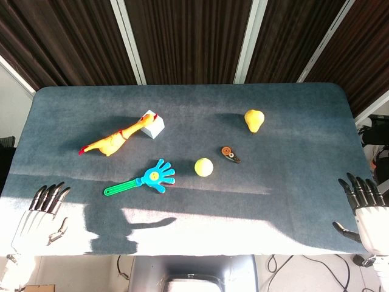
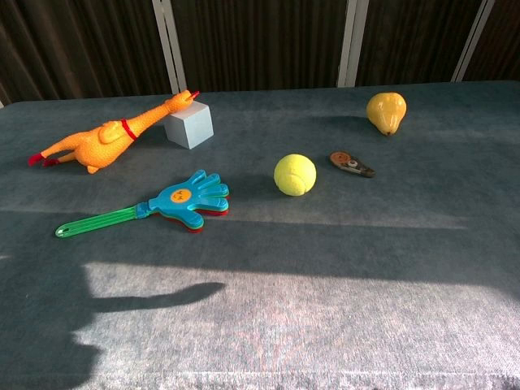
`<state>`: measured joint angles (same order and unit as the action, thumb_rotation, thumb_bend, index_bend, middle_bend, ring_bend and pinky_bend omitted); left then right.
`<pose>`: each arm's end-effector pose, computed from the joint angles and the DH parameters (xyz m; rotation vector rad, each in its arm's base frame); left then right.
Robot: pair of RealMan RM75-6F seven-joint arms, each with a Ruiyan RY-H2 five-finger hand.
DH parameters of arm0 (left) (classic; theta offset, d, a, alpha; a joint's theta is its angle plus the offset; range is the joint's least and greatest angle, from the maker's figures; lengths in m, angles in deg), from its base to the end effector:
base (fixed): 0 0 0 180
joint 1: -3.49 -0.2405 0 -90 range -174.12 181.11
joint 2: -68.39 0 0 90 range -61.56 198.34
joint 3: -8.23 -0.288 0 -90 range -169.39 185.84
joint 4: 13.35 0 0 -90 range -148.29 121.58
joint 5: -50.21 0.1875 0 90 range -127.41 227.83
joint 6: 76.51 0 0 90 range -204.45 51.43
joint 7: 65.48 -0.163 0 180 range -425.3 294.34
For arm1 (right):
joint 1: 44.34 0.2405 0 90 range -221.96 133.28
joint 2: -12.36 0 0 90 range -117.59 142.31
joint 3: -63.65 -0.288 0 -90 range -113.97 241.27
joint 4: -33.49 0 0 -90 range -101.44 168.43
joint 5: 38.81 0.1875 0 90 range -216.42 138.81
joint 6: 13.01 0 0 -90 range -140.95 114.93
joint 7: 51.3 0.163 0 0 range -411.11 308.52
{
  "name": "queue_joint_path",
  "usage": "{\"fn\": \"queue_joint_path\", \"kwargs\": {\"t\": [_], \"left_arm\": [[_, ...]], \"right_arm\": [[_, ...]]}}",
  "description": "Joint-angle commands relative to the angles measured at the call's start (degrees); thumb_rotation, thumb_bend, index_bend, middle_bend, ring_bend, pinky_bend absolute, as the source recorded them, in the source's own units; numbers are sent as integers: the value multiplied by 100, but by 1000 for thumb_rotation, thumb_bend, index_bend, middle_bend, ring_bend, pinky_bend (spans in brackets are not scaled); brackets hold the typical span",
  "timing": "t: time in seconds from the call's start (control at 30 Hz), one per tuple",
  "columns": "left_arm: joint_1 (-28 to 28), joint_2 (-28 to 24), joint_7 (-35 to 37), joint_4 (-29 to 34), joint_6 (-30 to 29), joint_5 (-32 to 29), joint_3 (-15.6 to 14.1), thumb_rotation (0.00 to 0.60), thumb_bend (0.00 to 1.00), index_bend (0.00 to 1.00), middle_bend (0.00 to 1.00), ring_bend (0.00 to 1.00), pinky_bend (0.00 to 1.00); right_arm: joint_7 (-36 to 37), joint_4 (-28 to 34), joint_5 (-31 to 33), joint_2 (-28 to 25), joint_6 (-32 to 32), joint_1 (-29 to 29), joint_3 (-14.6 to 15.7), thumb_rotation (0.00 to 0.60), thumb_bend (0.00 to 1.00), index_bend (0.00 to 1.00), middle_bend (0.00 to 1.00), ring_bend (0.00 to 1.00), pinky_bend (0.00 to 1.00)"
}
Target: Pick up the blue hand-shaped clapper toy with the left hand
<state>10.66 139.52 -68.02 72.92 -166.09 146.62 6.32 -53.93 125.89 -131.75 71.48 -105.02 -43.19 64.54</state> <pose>-0.3080 0.1955 0.1474 -1.5727 -0.7812 -1.0132 -0.3245 -0.1664 0.2224 1.4607 -0.7562 0.8560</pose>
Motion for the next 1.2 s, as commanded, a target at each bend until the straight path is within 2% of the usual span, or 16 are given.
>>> {"fn": "queue_joint_path", "kwargs": {"t": [0.03,0.2,0.27,0.53,0.63,0.93,1.03,1.2], "left_arm": [[9,26,8,-17,9,28,-5,600,440,0,0,0,0],[175,275,242,-260,51,309,-15,600,438,2,0,0,0],[395,508,733,-567,186,469,-4,600,440,12,0,0,0],[1290,1280,2061,-1509,1517,-71,329,600,421,130,0,0,0],[1542,1577,2426,-1773,1826,-245,456,600,412,150,0,0,0],[1957,2146,2571,-2377,2305,-528,638,600,398,192,0,0,0],[2117,2672,2419,-3029,2577,-898,848,600,398,205,0,0,0],[2223,3089,2472,-3631,2741,-1046,838,600,392,249,0,0,0]], "right_arm": [[14,19,-20,-18,-3,-23,14,600,183,0,0,0,0],[30,67,-99,-47,18,-42,49,600,183,0,0,0,0],[25,55,-151,-50,34,-45,72,600,183,0,0,0,0],[46,99,-178,-20,223,2,99,600,183,0,0,0,0],[-17,102,-186,21,311,26,113,600,183,0,0,0,0],[-67,113,-119,30,503,97,95,600,183,0,0,0,0],[37,138,-110,-11,542,108,102,600,183,0,0,0,0],[110,148,-131,-49,556,114,109,600,183,0,0,0,0]]}}
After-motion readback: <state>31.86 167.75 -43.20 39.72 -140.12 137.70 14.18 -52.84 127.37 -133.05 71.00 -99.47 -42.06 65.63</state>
